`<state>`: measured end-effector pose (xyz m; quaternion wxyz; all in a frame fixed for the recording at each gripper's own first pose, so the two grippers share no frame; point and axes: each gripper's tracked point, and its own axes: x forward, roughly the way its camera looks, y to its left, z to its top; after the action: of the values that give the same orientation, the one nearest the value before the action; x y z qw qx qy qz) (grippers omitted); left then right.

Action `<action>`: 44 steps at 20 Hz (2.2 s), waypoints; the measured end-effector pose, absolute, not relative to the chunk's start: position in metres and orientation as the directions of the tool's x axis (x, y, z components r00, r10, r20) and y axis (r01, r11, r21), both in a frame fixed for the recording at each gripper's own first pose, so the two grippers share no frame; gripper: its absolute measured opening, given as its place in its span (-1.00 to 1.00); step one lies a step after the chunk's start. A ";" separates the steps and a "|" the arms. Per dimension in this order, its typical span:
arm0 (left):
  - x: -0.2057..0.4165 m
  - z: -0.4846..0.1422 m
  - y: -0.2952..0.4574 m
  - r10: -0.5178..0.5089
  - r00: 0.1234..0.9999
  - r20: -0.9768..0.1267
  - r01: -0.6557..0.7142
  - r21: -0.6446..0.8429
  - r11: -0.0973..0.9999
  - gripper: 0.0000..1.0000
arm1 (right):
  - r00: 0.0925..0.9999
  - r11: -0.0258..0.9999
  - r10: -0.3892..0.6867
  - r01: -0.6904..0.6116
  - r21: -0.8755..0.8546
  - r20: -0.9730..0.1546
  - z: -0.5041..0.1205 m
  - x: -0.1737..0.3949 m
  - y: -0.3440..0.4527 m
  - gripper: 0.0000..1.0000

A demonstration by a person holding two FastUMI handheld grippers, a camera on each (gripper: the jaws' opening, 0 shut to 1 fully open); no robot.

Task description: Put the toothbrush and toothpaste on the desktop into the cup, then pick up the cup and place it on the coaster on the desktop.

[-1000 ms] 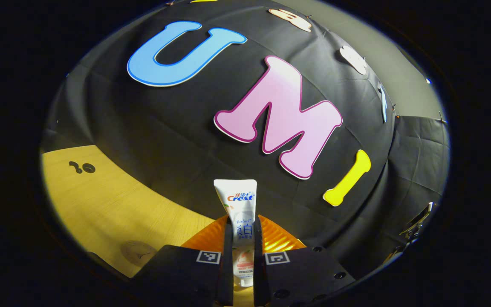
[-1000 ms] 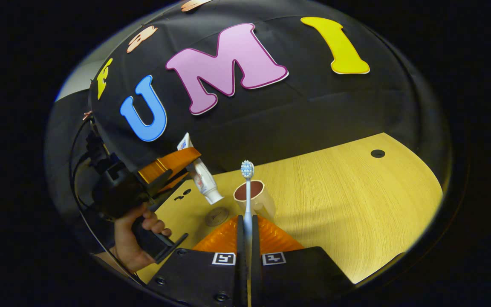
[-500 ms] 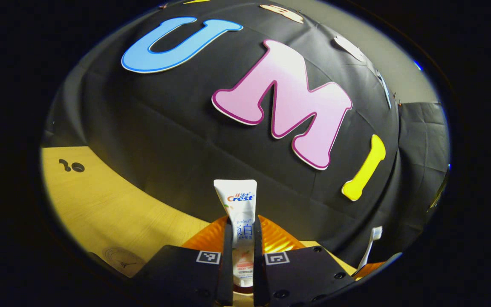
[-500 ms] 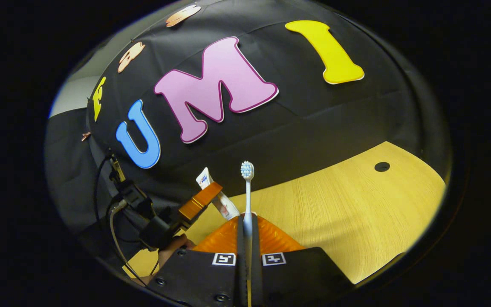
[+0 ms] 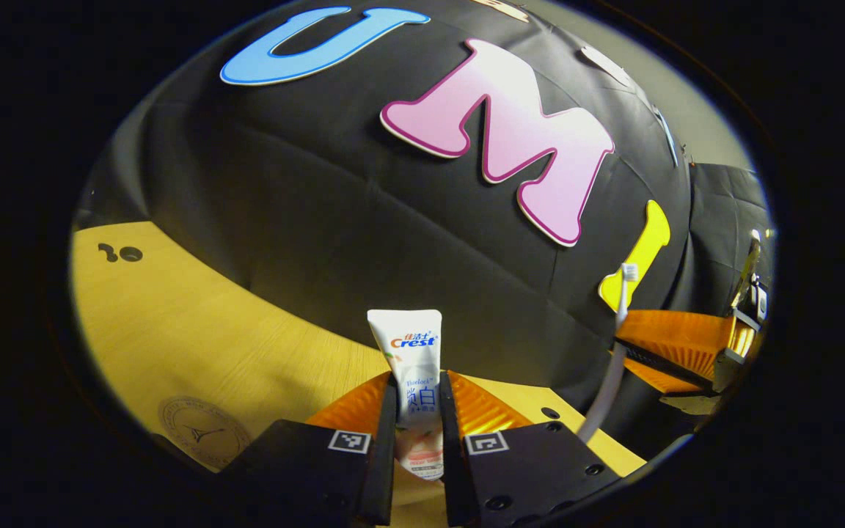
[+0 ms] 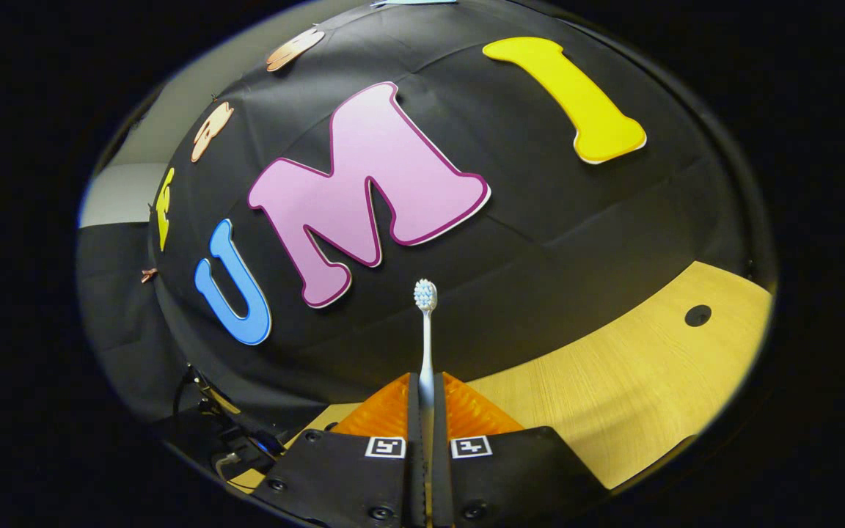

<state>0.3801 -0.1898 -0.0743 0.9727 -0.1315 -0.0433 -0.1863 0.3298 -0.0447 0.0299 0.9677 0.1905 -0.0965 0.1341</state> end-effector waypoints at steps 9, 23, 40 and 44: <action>0.356 -0.066 -0.175 -0.348 0.919 0.183 0.393 -0.375 0.839 0.10 | 0.957 0.897 0.195 -0.262 0.356 0.213 0.002 0.374 -0.031 -0.85; 0.269 -0.083 -0.150 -0.377 0.915 0.144 0.402 -0.402 0.823 0.01 | 0.971 0.935 0.217 -0.237 0.266 0.101 -0.066 0.381 -0.005 -0.82; 0.206 -0.157 -0.089 -0.296 0.955 -0.014 0.277 -0.315 0.908 0.01 | 0.894 0.953 0.299 -0.293 0.070 -0.335 -0.105 0.306 -0.038 0.03; 0.200 -0.174 -0.062 -0.245 0.968 -0.050 0.221 -0.284 0.933 0.02 | 0.792 0.917 0.316 -0.397 -0.047 -0.522 -0.122 0.295 -0.025 0.03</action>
<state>0.2005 -0.0618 -0.1745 0.9822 -0.1393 0.0425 -0.1186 0.2953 -0.0251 -0.1217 0.9435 -0.0773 0.2611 0.1888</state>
